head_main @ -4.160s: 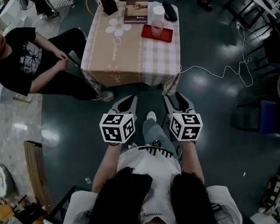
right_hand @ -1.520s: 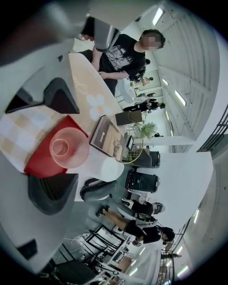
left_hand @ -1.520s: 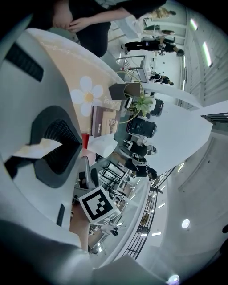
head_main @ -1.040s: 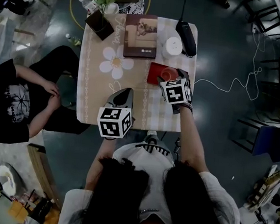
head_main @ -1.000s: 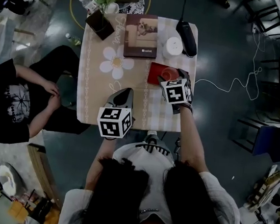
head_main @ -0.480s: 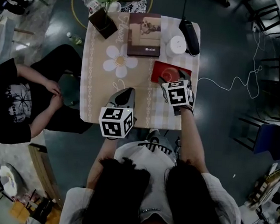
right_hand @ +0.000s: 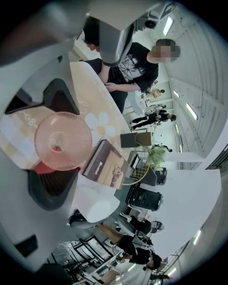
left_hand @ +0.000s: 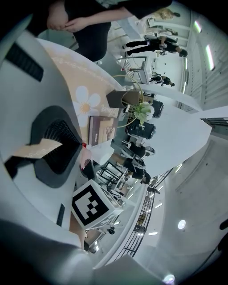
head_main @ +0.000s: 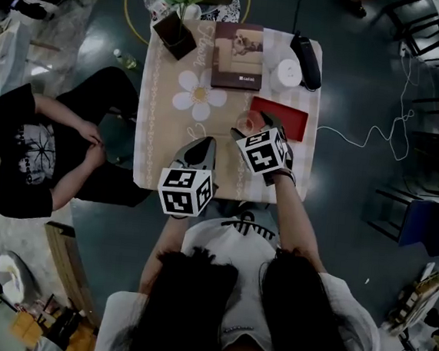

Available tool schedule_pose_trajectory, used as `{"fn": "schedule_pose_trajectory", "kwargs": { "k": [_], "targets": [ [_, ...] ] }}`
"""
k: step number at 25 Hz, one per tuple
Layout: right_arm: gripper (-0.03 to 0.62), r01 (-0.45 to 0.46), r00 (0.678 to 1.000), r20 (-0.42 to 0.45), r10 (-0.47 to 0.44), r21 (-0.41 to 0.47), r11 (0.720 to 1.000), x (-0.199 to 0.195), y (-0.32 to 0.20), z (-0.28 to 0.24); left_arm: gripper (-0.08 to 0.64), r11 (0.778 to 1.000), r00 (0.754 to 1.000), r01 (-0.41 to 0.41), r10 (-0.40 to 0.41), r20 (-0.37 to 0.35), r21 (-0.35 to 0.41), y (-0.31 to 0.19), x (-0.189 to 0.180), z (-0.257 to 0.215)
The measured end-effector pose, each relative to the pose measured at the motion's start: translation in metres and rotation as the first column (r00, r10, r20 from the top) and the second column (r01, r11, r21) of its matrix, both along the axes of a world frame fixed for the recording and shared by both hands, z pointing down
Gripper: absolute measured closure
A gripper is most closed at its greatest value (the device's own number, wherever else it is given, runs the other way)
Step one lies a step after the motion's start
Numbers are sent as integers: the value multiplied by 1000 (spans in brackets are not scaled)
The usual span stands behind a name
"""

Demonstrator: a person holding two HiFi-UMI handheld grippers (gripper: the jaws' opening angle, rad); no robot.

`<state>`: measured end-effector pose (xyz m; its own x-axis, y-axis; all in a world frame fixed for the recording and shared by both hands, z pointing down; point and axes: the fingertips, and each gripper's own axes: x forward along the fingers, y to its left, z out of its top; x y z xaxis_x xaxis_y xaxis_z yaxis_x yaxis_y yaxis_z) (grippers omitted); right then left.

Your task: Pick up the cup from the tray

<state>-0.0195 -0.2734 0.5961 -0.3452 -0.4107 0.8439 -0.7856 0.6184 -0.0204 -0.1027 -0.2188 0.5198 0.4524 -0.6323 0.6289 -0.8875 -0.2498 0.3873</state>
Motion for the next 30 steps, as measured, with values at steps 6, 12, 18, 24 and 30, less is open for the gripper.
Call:
{"fn": "schedule_pose_trajectory", "kwargs": {
  "k": [6, 12, 18, 24, 30],
  "targets": [
    [201, 92, 996, 7, -92, -9, 996, -38, 10, 3, 554, 998, 998, 66, -66, 15, 4, 5, -23, -1],
    [201, 164, 986, 9, -164, -37, 986, -65, 22, 16, 554, 992, 991, 129, -129, 28, 5, 13, -45, 0],
    [201, 194, 981, -3, -195, -65, 979, -73, 30, 32, 554, 986, 985, 165, -165, 45, 1, 18, -59, 5],
    [201, 204, 979, -5, -204, -55, 977, -75, 31, 35, 554, 985, 985, 170, -170, 39, 5, 20, -60, 4],
    [199, 235, 972, -19, -236, -41, 971, -76, 35, 34, 554, 988, 987, 155, -155, 32, 0, 26, -60, 7]
  ]
}}
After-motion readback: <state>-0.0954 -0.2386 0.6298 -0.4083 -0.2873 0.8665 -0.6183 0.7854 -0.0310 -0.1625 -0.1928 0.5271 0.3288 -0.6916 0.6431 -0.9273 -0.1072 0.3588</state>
